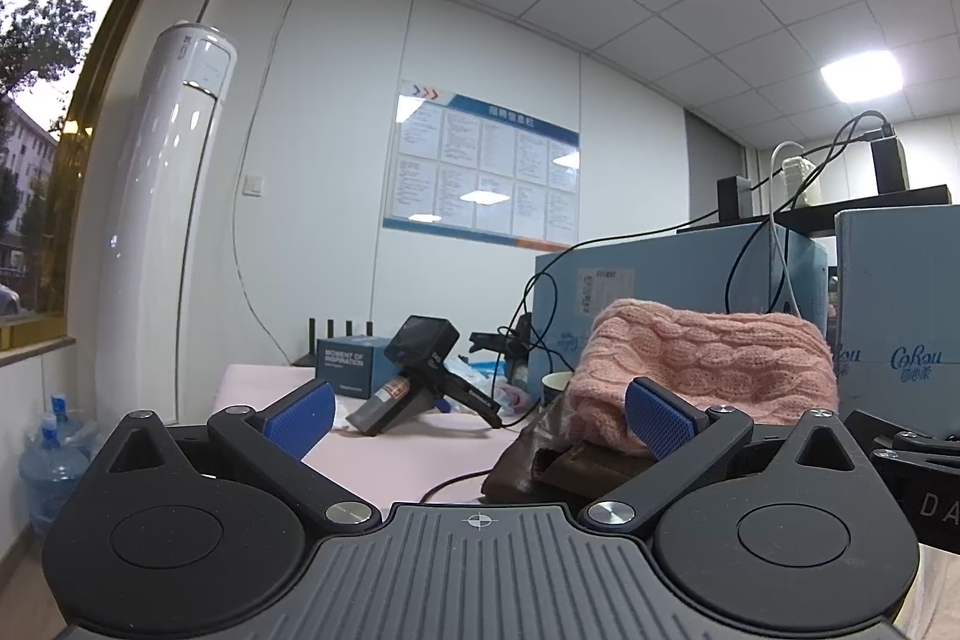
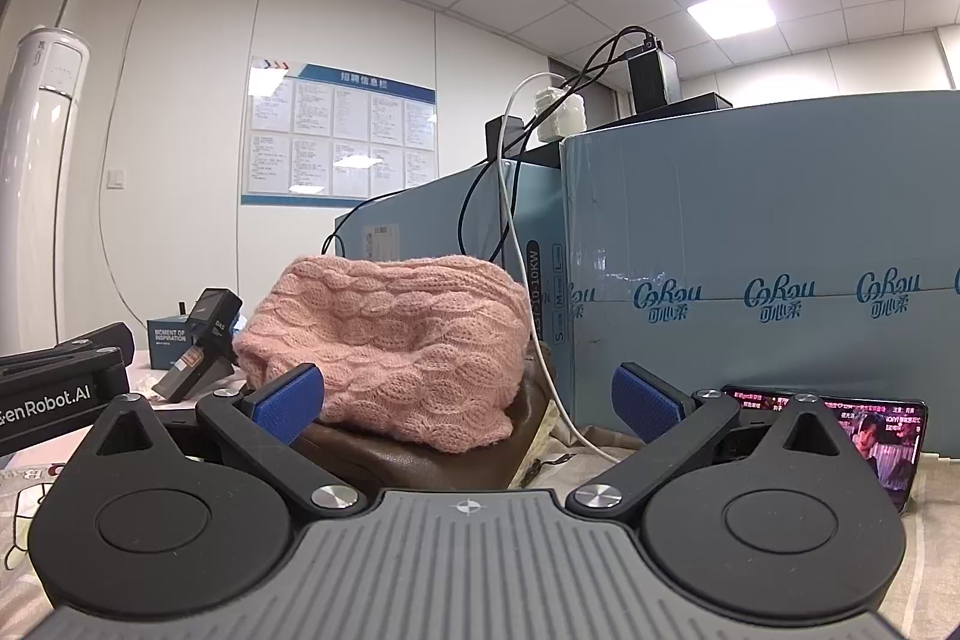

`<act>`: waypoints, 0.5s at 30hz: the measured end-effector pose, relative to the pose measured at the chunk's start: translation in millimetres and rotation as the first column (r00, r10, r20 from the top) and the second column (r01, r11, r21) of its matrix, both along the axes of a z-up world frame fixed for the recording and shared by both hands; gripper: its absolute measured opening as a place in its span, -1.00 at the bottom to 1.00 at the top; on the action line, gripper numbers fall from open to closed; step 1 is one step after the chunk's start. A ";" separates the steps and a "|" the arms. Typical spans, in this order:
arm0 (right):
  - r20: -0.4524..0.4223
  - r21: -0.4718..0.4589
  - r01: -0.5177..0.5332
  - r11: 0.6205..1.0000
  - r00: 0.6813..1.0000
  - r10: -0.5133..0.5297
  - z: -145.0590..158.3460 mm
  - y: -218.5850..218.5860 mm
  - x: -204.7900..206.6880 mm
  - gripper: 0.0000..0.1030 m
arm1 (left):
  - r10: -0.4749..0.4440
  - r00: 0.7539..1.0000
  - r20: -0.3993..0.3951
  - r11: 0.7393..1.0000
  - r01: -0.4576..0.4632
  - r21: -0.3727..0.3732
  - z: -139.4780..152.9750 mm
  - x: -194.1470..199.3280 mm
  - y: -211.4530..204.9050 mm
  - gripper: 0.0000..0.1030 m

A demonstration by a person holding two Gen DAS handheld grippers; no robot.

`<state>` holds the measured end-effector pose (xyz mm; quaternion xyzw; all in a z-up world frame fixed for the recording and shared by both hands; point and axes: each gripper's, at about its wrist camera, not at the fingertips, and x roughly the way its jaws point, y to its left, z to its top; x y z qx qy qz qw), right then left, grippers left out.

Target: Fold clothes

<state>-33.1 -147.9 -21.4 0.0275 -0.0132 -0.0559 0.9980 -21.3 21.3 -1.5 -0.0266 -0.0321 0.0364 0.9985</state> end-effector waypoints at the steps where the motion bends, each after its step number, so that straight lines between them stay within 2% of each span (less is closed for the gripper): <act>1: -0.001 0.000 0.000 1.000 1.000 0.000 0.0 -0.1 0.0 1.00 | 0.001 1.000 0.000 1.000 -0.001 0.000 0.0 0.0 0.0 1.00; 15: -0.010 0.004 -0.001 1.000 1.000 0.001 -0.3 -1.1 0.7 1.00 | 0.002 1.000 -0.003 1.000 -0.002 -0.001 0.0 0.5 0.8 1.00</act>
